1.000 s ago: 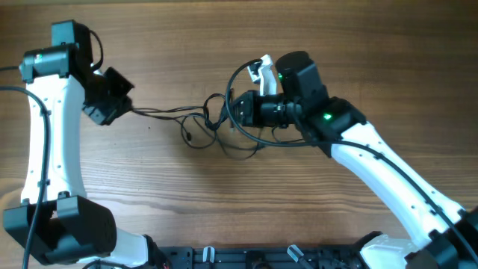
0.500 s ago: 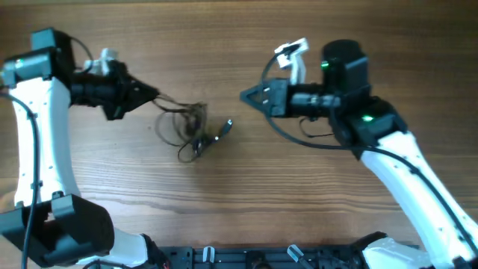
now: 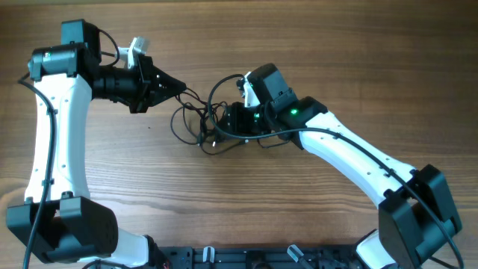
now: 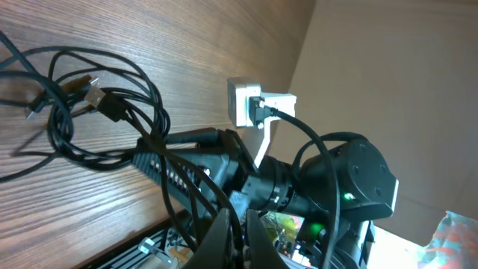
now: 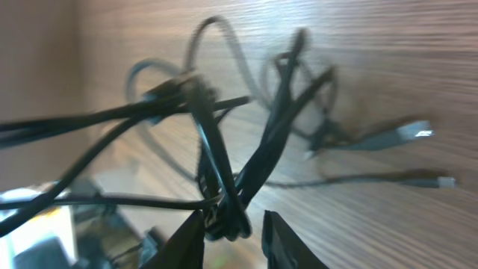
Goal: Untangle cables
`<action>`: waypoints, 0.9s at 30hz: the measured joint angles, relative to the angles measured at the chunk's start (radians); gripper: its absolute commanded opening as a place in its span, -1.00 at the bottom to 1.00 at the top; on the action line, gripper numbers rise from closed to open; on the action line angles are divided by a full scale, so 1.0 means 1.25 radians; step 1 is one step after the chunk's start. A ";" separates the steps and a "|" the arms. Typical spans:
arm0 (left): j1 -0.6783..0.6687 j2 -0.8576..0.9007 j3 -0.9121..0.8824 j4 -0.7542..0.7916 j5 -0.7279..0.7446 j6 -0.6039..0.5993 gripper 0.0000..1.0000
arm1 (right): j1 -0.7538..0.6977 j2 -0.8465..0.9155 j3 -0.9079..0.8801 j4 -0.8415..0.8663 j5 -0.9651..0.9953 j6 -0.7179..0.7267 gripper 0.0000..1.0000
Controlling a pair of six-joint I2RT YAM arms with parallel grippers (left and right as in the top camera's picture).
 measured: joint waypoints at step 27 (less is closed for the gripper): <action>-0.015 0.000 0.000 -0.002 -0.775 -0.440 -0.92 | -0.060 -0.357 -0.003 0.006 0.031 -0.025 -0.91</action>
